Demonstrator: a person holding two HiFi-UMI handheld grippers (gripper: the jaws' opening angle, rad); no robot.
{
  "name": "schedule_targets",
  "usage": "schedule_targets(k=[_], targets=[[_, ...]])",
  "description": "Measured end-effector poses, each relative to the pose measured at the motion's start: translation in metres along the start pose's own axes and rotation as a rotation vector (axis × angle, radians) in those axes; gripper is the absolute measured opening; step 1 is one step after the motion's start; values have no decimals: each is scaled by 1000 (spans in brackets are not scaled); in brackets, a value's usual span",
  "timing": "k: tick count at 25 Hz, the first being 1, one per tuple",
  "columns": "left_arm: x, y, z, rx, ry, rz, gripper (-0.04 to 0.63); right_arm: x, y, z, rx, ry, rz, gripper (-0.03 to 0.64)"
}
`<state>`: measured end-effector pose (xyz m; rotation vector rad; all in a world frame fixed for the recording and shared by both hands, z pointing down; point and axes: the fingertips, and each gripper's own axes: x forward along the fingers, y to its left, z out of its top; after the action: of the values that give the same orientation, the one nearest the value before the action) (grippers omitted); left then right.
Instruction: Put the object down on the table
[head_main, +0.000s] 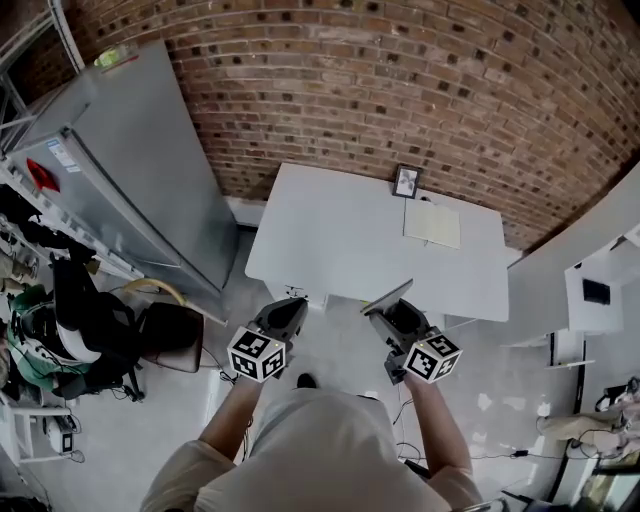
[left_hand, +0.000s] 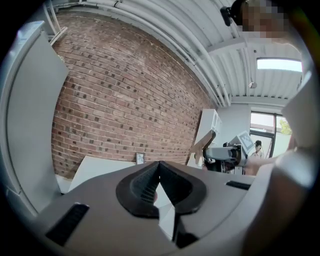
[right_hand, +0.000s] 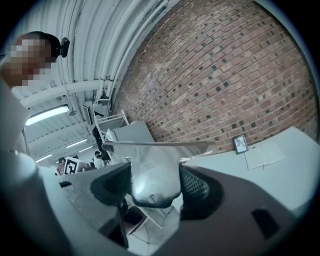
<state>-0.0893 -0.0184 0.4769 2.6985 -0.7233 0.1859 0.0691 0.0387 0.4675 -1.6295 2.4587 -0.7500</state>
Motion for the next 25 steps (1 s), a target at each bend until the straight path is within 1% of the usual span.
schedule_targets(k=[5, 13, 18, 25], targets=[[8, 23, 3, 7, 14, -39, -6, 15, -7, 2, 13, -6, -47, 288], [23, 40, 1, -17, 28, -51, -6, 29, -20, 3, 25, 10, -76, 288], [39, 49, 2, -27, 36, -34, -6, 42, -36, 7, 30, 33, -62, 288], [76, 65, 0, -58, 47, 34, -6, 66, -81, 13, 34, 90, -22, 288]])
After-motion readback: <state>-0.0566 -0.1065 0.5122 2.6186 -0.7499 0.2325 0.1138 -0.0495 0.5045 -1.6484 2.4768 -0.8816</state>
